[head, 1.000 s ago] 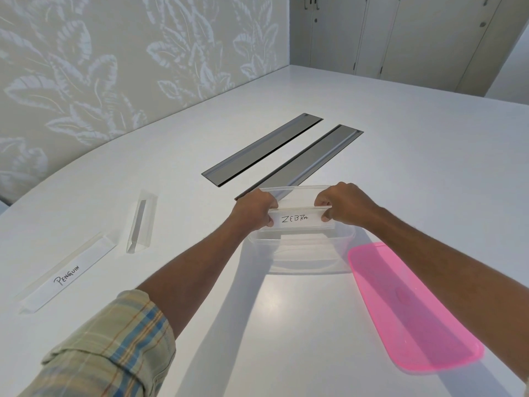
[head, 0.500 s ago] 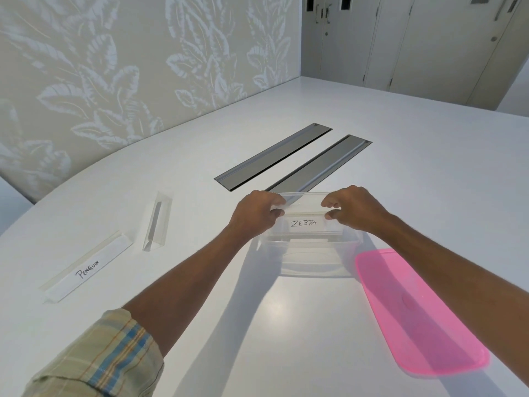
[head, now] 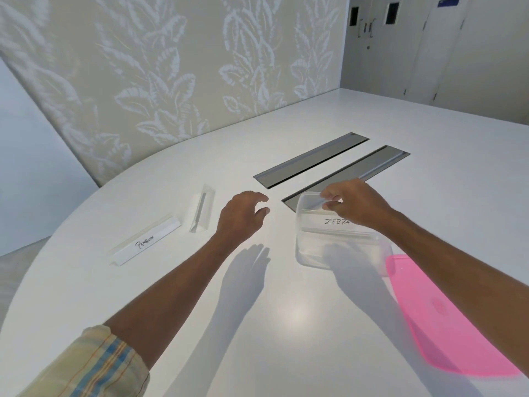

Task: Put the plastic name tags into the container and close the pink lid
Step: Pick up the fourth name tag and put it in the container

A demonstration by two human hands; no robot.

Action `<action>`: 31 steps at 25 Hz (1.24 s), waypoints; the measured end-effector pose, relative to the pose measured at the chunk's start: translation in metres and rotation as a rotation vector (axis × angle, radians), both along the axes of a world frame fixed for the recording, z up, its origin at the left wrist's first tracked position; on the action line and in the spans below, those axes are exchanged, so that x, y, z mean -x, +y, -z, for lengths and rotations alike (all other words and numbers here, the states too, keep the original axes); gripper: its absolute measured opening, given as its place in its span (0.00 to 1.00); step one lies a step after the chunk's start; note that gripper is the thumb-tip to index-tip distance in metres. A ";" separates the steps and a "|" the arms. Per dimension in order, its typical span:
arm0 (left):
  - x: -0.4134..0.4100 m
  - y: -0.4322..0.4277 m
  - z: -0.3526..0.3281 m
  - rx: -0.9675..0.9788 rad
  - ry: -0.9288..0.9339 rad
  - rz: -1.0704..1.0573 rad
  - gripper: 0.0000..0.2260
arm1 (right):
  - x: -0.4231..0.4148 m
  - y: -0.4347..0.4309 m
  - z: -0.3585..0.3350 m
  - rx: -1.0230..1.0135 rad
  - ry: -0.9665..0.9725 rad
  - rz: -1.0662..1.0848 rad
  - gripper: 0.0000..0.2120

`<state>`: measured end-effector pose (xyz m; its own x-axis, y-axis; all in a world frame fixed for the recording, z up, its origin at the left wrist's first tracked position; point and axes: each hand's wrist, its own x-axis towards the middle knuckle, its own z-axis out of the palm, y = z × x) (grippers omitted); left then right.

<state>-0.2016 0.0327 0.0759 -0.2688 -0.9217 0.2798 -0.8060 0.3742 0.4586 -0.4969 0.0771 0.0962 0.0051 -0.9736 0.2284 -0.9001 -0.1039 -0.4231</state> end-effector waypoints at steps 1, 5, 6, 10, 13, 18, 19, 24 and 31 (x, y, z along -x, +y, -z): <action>-0.011 0.003 0.000 -0.012 0.001 -0.016 0.13 | -0.011 -0.001 -0.002 -0.003 -0.024 -0.018 0.12; -0.060 0.013 0.002 -0.052 -0.013 -0.077 0.15 | -0.061 -0.011 -0.007 -0.032 -0.070 -0.102 0.13; -0.073 0.015 0.002 -0.065 -0.016 -0.093 0.16 | -0.074 -0.014 -0.007 -0.043 -0.080 -0.116 0.14; -0.129 0.016 0.004 -0.117 -0.069 -0.160 0.20 | -0.132 -0.030 -0.004 -0.095 -0.118 -0.182 0.18; -0.177 0.014 0.006 -0.149 -0.083 -0.236 0.22 | -0.180 -0.045 -0.002 -0.113 -0.108 -0.243 0.18; -0.252 0.006 0.009 -0.169 -0.101 -0.357 0.24 | -0.256 -0.075 0.006 -0.155 -0.118 -0.320 0.18; -0.266 0.004 0.011 -0.180 -0.100 -0.376 0.24 | -0.270 -0.082 0.008 -0.164 -0.118 -0.333 0.18; -0.320 -0.010 0.026 -0.248 -0.123 -0.434 0.27 | -0.332 -0.117 0.021 -0.191 -0.127 -0.392 0.18; -0.353 -0.037 0.054 -0.310 -0.139 -0.450 0.29 | -0.393 -0.161 0.043 -0.247 -0.044 -0.441 0.21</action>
